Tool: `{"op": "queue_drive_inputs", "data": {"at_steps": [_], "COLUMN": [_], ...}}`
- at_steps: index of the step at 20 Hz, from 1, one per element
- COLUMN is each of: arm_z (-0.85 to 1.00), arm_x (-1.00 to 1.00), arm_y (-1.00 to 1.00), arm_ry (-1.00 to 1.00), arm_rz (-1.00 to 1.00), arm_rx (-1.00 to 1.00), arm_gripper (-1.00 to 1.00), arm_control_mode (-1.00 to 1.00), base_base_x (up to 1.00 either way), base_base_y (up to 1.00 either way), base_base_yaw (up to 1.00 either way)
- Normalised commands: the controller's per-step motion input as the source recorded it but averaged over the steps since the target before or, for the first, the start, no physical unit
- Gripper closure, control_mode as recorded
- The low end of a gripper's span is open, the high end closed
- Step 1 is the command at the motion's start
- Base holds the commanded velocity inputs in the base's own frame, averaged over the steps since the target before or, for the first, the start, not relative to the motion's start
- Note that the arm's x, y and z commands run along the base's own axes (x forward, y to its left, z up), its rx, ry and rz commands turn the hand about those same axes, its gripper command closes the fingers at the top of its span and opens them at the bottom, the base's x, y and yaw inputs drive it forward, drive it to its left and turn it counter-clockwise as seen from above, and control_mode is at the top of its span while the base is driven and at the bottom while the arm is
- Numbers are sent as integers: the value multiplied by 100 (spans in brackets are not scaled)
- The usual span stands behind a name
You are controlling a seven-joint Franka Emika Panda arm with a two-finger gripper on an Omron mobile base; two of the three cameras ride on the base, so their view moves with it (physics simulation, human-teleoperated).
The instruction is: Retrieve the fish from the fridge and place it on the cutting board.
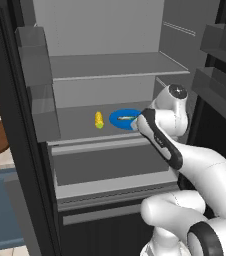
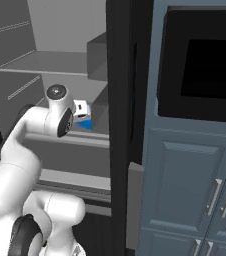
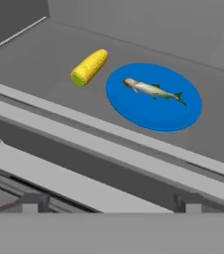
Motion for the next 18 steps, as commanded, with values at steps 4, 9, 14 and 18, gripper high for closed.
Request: {"op": "queue_drive_inputs", "data": {"at_steps": [4, 9, 14, 18], "arm_z": [-13, -24, -16, -4], "arm_x": [41, 39, 46, 60], "arm_y": [0, -1, 0, 0], "arm_ry": [0, 0, 0, 0], "arm_rz": [2, 7, 6, 2], "arm_rx": [0, 0, 0, 0], "arm_gripper": [-100, -100, -100, -100], "arm_control_mode": [-100, -100, -100, -100], "base_base_x": [0, 0, 0, 0], "base_base_y": [0, 0, 0, 0], "base_base_yaw": [0, 0, 0, 0]}}
